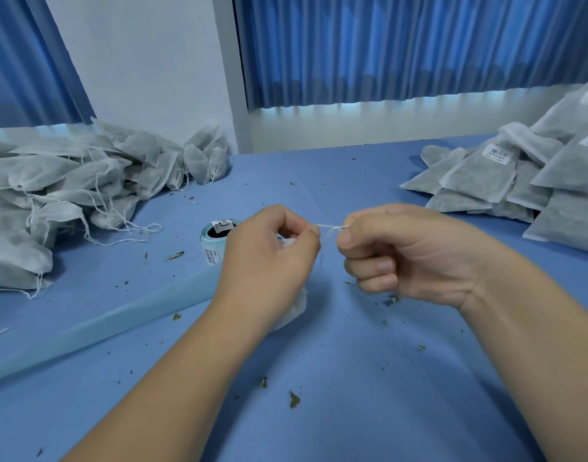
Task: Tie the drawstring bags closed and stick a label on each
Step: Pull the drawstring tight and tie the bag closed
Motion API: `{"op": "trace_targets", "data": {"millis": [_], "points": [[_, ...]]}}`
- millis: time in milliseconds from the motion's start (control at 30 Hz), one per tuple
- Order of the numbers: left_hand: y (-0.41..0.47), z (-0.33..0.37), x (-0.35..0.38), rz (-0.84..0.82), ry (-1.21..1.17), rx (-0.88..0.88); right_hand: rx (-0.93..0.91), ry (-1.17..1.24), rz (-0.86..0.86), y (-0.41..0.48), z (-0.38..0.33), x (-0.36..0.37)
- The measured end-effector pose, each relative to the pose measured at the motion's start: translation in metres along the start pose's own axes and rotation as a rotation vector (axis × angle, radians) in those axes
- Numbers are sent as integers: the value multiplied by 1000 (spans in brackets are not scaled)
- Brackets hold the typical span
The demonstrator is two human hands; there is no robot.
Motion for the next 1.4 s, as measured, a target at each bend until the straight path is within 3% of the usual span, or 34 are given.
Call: {"op": "trace_targets", "data": {"millis": [167,300,433,600,767,900,1000,1133,1267,1400], "points": [[-4,2,10,-96,-108,49,-168,196,26,1,-19,-7],[-17,6,22,-284,-187,73,-320,293,249,4,-32,-34],[-21,1,29,-378,-88,143,-381,302,510,5,-32,-64],[-23,0,33,-412,27,229,-452,326,579,0,-38,-75],[-24,-10,39,-469,-127,11,-488,313,541,-1,-42,-68],[-24,-29,45,-519,-92,-162,-513,270,575,-3,-42,-71],[-24,-34,44,-496,37,-183,-580,176,598,-8,-46,-69],[-9,-40,33,-281,63,-218,-673,-131,535,-8,-49,-48],[-3,-44,27,-207,-65,-310,-790,-660,425,-5,-37,-14],[-4,-47,30,-222,-205,-424,-785,-784,386,1,-28,-6]]}}
Point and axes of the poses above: each hand's wrist, its own y-axis towards the middle knuckle, its own x-axis out of the palm, z = x × y, the point moved 8 cm from there along y, towards the middle knuckle, and after that the axes turned 14 degrees about z, right-handed, at the moved point
